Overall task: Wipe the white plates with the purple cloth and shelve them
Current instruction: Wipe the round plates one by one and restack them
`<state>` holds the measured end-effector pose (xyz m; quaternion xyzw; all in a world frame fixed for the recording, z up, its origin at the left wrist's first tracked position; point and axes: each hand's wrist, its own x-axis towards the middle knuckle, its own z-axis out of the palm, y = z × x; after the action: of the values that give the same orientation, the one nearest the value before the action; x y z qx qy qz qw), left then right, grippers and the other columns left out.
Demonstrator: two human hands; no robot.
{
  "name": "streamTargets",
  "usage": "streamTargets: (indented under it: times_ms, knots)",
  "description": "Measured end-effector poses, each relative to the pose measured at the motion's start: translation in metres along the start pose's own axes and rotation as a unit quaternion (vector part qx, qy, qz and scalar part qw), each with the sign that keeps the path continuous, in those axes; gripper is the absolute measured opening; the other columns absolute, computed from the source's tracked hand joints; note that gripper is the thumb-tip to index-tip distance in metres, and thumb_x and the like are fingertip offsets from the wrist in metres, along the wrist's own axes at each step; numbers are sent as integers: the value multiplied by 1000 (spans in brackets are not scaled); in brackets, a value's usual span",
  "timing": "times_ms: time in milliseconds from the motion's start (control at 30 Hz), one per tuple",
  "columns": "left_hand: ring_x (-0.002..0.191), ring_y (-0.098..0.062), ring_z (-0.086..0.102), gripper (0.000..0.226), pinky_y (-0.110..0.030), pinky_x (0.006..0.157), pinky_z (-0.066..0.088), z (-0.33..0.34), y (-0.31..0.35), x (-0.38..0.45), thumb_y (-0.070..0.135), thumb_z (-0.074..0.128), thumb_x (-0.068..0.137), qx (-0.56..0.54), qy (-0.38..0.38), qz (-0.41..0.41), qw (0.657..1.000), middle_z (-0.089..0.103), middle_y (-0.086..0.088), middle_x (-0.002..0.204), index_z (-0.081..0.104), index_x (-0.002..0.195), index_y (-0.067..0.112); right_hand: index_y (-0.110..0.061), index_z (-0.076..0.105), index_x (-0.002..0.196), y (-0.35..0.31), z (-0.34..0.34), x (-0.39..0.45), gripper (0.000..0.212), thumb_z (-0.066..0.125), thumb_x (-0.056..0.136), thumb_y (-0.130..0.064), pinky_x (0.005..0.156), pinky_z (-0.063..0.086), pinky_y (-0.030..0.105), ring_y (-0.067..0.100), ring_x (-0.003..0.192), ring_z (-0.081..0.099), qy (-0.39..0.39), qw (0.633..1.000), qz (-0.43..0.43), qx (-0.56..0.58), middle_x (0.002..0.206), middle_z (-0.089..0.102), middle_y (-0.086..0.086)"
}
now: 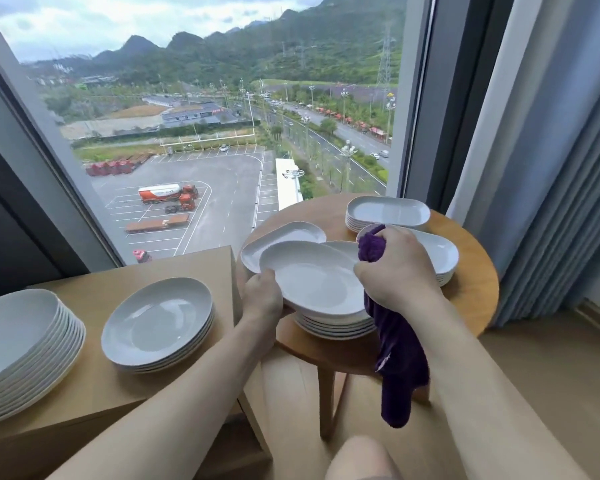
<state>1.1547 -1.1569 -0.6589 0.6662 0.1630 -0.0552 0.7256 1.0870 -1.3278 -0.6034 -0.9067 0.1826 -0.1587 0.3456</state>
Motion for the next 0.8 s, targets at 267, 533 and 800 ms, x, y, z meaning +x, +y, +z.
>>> streamTargets:
  times_ms: [267,533,800]
  knots:
    - [97,-37,58,38,-44,88,47,4,-15,34,20,33,107,228,18,90,969,64,-19,102,63,92,3,-11,54,82,22,-18,7,11,64,83,-15,56,39,31,24,75,55,-106,991,85,7,84,59,6]
    - [132,-39,46,46,-46,115,34,16,-33,38,22,26,111,291,-9,85,953,59,-22,138,63,130,0,-12,58,98,26,-27,12,19,62,80,-17,74,49,36,32,99,59,-99,990,84,-52,103,61,8]
    - [126,-24,52,54,-40,111,41,-1,-41,45,57,47,101,248,-35,73,965,51,-5,134,62,134,18,-14,58,100,18,-14,7,24,61,77,-17,68,41,31,32,101,57,-129,986,45,-99,105,57,6]
